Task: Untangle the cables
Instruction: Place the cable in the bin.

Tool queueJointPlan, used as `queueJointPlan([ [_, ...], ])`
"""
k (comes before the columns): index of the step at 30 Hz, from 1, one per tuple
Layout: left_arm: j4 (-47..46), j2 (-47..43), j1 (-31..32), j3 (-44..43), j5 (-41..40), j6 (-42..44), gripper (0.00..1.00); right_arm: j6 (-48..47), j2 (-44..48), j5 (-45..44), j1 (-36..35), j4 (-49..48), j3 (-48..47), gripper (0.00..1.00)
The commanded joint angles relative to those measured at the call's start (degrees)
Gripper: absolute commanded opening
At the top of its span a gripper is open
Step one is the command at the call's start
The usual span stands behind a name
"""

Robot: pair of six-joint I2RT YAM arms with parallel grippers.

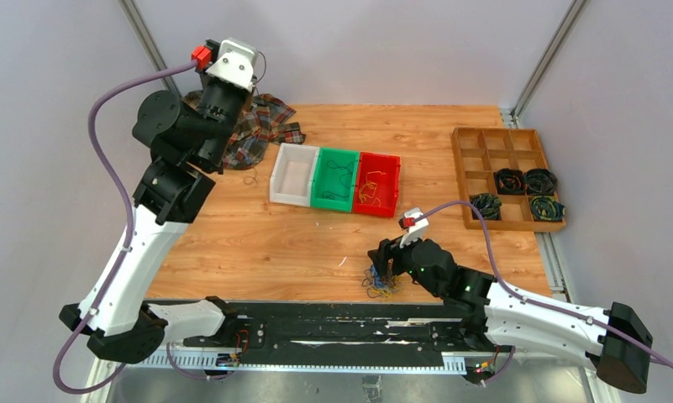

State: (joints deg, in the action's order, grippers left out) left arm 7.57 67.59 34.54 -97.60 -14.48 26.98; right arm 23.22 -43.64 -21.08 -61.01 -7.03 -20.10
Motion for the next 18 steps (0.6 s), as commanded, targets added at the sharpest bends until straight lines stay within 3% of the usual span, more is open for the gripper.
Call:
queueJointPlan([
  [1, -3.0, 1.7, -3.7, 0.9, 1.6, 0.1, 0.01, -0.1, 1.4, -1.4, -0.2, 1.6, -0.6, 0.68],
  [7, -1.8, 6.2, -8.5, -1.8, 5.8, -2.2, 0.01, 0.0, 3.3, -1.8, -0.2, 3.9, -0.3, 0.68],
  [18, -2.6, 12.4, -8.7, -7.0, 8.2, -1.8, 0.01, 0.4, 6.7, -4.0, -0.2, 6.9, 0.4, 0.68],
])
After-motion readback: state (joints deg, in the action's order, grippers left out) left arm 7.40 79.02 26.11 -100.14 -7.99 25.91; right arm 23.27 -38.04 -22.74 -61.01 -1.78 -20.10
